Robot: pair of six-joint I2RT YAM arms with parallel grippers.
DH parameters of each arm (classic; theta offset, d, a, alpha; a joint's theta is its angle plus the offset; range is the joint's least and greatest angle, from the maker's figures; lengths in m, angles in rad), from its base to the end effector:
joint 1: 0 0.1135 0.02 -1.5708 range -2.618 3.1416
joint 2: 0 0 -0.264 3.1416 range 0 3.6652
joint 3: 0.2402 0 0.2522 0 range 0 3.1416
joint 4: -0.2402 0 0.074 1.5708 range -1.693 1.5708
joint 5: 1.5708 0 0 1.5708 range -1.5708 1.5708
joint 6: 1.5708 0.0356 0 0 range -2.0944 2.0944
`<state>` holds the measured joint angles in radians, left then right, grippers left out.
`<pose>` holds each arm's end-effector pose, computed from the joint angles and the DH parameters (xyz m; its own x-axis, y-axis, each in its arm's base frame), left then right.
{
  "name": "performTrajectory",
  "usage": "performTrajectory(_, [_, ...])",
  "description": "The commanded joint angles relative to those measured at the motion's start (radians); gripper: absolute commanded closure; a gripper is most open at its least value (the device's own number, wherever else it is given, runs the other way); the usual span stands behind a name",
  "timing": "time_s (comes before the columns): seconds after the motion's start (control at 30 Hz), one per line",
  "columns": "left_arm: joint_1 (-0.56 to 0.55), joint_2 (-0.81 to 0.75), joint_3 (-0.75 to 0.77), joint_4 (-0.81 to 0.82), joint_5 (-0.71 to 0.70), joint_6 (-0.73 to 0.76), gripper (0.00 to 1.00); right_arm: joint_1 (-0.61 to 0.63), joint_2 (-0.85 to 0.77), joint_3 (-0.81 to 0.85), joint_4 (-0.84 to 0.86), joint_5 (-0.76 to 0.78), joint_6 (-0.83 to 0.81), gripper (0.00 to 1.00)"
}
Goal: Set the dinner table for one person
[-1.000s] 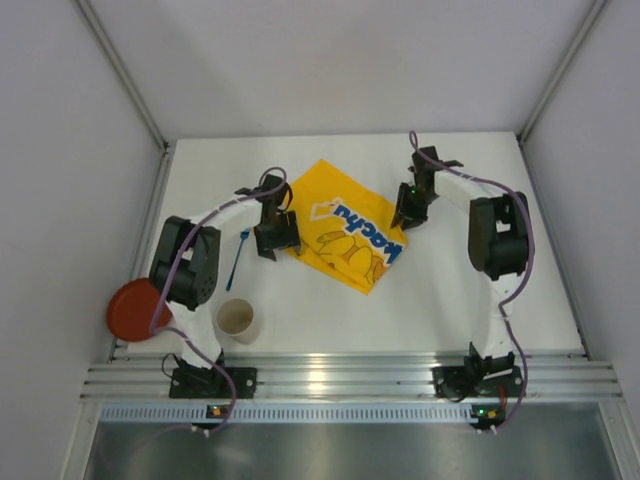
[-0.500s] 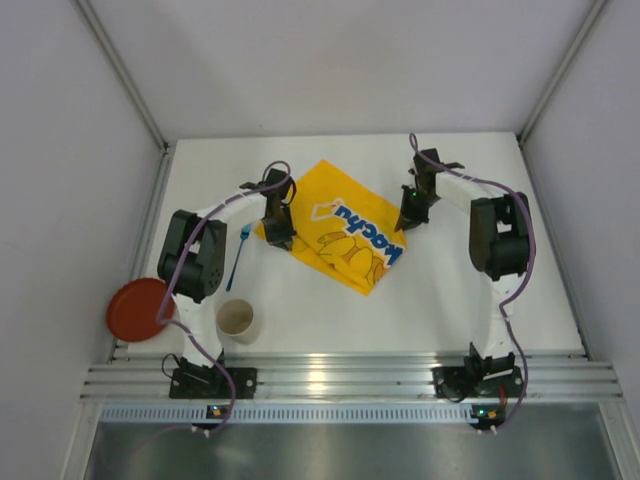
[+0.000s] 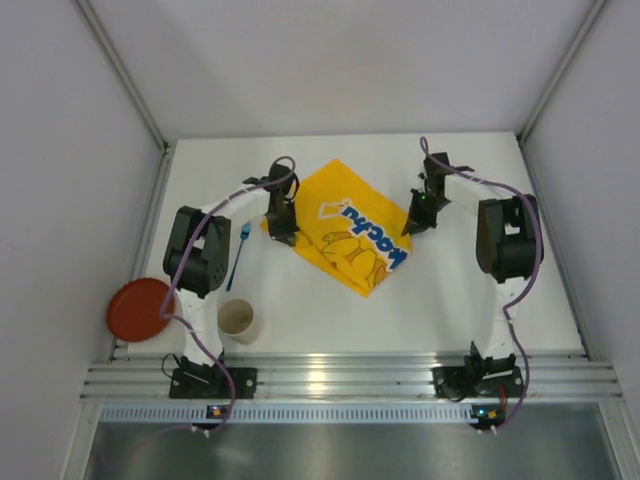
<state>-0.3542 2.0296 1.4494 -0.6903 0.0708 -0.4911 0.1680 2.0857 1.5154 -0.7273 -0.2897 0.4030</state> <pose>0.3809 -0.1436 0.1615 -0.9625 -0.1456 -0.2290 -0.1001 0.9749 -0.1991 0.4102 0.0799 0.1574 -0.9659 0.2174 -0.1403 0.1550 0.9204 0.3588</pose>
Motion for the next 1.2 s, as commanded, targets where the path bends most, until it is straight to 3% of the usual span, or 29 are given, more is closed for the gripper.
performTrajectory(0.0, [0.008, 0.09, 0.005, -0.011, -0.062, 0.08, 1.0, -0.056, -0.081, -0.04, -0.044, 0.046, 0.013, 1.0])
performTrajectory(0.23, [0.018, 0.158, 0.13, -0.101, -0.138, 0.172, 1.0, -0.136, -0.167, -0.184, -0.086, 0.116, 0.014, 1.0])
performTrajectory(0.5, [0.052, 0.224, 0.278, -0.178, -0.238, 0.233, 1.0, -0.145, -0.289, -0.394, -0.153, 0.213, 0.095, 1.0])
performTrajectory(0.73, [0.135, 0.213, 0.27, -0.183, -0.236, 0.27, 1.0, -0.226, -0.338, -0.432, -0.192, 0.276, 0.106, 1.0])
performTrajectory(1.17, [0.164, 0.264, 0.385, -0.229, -0.299, 0.295, 1.0, -0.326, -0.45, -0.554, -0.231, 0.331, 0.129, 1.0])
